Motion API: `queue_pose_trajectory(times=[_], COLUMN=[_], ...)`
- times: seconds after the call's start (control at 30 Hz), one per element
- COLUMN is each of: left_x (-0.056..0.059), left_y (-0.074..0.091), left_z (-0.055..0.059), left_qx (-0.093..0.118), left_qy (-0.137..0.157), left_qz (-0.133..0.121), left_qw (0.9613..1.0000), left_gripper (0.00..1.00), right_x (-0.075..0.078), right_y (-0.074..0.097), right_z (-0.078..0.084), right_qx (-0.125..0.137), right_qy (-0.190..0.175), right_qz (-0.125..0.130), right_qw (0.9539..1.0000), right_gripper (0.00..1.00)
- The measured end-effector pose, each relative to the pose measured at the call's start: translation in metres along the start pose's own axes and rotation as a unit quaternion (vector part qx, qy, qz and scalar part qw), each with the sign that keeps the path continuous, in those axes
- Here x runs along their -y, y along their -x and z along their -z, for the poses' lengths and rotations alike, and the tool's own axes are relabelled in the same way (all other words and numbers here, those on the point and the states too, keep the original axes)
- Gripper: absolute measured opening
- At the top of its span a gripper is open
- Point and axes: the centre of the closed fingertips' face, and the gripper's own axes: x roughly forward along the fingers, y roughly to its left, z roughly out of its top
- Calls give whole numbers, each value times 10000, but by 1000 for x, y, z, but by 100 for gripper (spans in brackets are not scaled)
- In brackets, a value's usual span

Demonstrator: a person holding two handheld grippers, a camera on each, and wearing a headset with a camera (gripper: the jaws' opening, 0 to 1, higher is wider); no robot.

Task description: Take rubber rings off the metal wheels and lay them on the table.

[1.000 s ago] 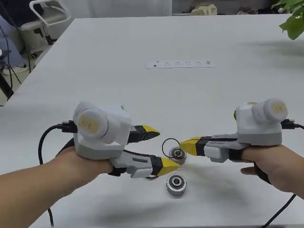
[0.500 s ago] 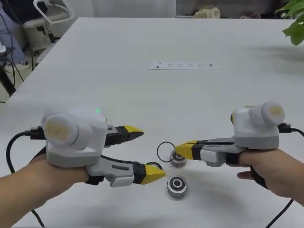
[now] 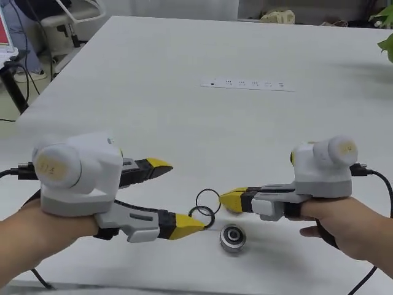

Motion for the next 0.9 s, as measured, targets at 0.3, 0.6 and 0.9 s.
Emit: queue_pose_trajectory(times=[0.3, 0.6, 0.9], left_x=[-1, -1, -4], left_y=[8, 11, 14], left_z=[8, 13, 16], left_qx=[-9, -31, -79], left_qy=[86, 136, 190], left_qz=[-109, -162, -221], left_qw=[9999, 9998, 9995], left_gripper=[68, 68, 67], right_x=[-5, -2, 1], right_y=[-9, -16, -19], right_z=[11, 18, 23], right_qx=[-179, -287, -359], right_qy=[-47, -103, -121], right_qz=[-63, -28, 28], right_qw=[9998, 9995, 9993], right_gripper=[0, 0, 0])
